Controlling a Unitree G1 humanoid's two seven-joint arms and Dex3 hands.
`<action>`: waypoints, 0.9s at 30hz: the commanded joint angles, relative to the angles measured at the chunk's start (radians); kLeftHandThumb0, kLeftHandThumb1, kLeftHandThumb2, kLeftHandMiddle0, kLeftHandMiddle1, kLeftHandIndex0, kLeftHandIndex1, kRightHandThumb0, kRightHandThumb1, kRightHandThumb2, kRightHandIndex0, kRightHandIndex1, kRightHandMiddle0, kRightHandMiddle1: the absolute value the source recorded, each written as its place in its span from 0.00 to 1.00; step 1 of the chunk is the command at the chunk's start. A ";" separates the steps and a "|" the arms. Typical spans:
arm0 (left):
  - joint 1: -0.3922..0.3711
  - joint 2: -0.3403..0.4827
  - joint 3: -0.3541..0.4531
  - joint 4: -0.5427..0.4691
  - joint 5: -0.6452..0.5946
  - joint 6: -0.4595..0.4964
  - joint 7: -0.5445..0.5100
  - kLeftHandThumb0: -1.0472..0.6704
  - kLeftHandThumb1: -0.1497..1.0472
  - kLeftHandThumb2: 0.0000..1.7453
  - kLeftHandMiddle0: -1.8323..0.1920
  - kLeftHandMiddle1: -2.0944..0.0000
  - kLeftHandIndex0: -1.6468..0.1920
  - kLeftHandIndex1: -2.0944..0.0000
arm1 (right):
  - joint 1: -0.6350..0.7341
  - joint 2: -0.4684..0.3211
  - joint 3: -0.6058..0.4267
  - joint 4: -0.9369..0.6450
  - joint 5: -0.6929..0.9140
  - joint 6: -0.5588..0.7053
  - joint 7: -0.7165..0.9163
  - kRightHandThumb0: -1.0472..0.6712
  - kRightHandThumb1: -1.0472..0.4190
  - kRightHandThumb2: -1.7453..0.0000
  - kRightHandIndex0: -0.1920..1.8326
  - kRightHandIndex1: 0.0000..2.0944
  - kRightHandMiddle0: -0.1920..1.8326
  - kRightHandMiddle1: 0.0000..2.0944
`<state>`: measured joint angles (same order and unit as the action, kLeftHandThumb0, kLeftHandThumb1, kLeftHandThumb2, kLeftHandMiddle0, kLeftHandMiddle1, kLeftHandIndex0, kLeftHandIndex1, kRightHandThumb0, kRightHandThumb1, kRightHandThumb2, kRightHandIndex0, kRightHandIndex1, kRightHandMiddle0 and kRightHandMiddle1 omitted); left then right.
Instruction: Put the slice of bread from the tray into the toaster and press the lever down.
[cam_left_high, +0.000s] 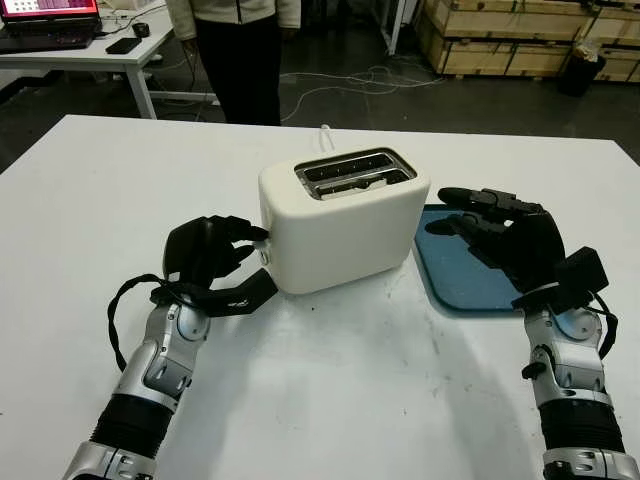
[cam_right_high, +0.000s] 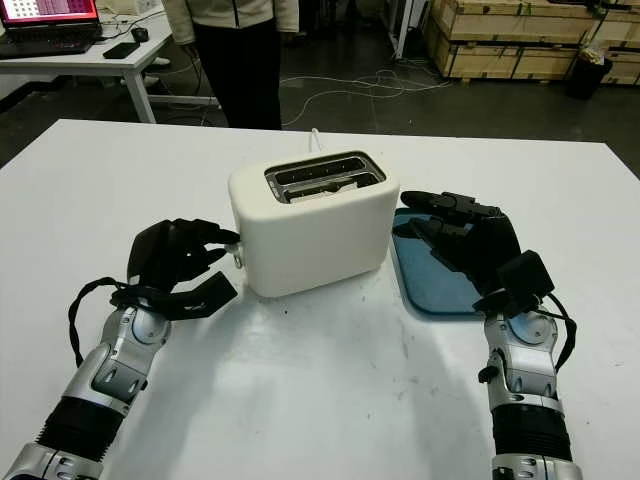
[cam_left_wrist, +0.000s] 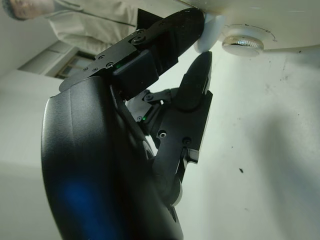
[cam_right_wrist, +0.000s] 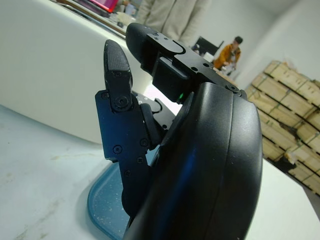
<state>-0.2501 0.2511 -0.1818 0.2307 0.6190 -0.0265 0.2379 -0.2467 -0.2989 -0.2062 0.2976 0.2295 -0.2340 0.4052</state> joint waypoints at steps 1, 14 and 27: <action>0.055 -0.088 -0.208 0.147 0.031 0.023 -0.164 0.49 0.88 0.00 0.44 0.55 0.24 0.99 | -0.010 0.011 0.004 0.001 -0.003 -0.008 -0.011 0.35 0.09 0.90 0.57 0.22 0.59 0.00; 0.031 0.017 -0.192 0.034 0.003 0.018 -0.231 0.49 0.88 0.00 0.49 0.50 0.27 1.00 | 0.011 0.023 0.015 -0.032 -0.008 -0.003 -0.033 0.35 0.09 0.90 0.54 0.24 0.58 0.00; -0.019 0.076 -0.224 -0.026 0.023 0.071 -0.305 0.48 0.86 0.00 0.44 0.63 0.28 1.00 | 0.013 0.015 0.008 -0.021 -0.003 -0.015 -0.027 0.34 0.09 0.90 0.54 0.27 0.58 0.00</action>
<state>-0.2956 0.3865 -0.2586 0.1410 0.6224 0.0384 0.0919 -0.2372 -0.2846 -0.1903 0.2886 0.2207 -0.2340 0.3792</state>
